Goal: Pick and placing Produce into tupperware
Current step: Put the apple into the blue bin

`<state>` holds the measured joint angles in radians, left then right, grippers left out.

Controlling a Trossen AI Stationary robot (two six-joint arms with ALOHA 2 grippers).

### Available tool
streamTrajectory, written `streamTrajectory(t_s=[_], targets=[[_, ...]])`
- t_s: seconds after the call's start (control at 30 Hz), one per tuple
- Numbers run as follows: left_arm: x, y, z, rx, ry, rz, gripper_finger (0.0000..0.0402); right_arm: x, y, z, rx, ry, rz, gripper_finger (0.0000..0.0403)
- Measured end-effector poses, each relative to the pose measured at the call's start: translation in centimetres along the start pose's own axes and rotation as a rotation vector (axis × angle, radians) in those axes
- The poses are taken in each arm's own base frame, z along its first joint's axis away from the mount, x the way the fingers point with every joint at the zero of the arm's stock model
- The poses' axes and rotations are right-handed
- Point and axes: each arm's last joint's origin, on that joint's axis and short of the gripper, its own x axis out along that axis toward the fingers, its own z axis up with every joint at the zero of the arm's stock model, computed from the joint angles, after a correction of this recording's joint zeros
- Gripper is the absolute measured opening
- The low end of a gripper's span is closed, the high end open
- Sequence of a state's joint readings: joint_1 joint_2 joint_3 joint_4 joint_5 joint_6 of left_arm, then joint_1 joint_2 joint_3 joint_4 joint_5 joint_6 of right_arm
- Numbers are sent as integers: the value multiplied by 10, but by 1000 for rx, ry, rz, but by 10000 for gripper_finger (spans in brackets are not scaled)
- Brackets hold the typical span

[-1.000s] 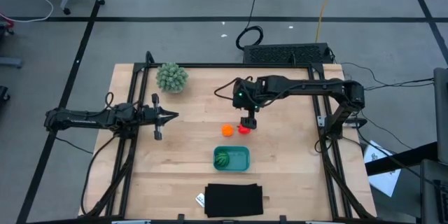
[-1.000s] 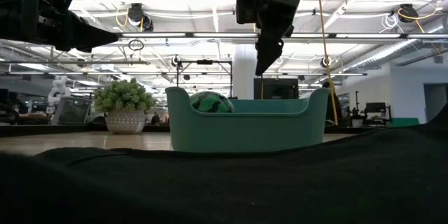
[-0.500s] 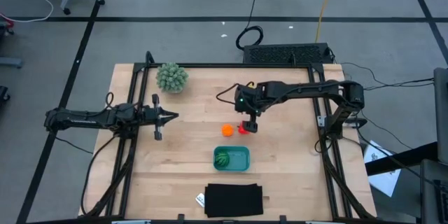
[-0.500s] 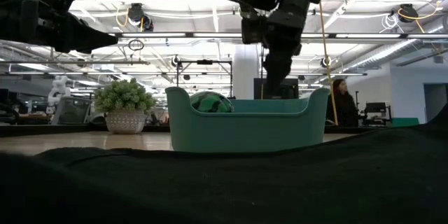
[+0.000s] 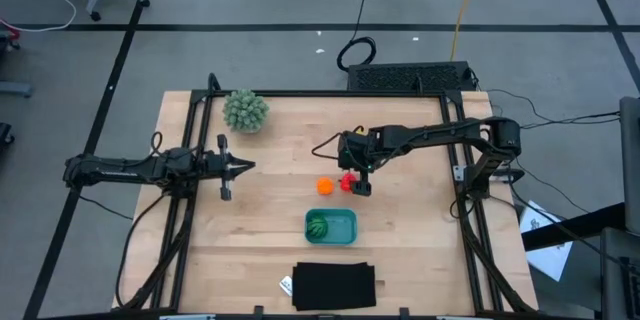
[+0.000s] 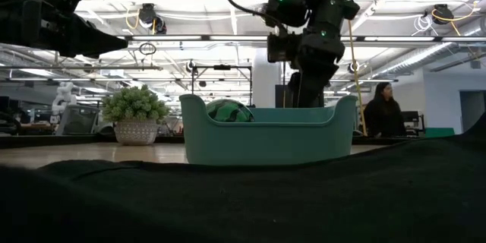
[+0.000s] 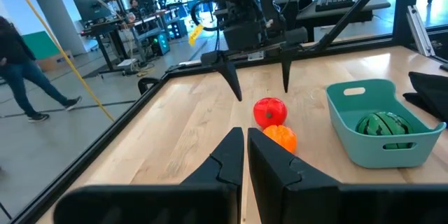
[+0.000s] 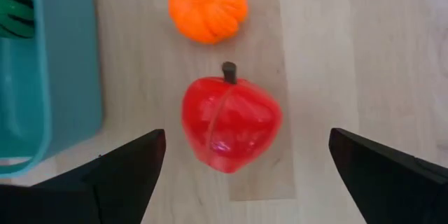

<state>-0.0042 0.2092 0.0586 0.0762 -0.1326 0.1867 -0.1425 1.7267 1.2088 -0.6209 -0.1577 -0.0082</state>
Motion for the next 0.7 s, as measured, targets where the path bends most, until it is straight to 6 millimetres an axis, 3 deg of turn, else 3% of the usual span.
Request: streamTrajectory(t_s=[0.7], targets=[[0, 0, -1, 2, 8, -2, 26, 25, -3, -19, 10, -45, 4, 392]])
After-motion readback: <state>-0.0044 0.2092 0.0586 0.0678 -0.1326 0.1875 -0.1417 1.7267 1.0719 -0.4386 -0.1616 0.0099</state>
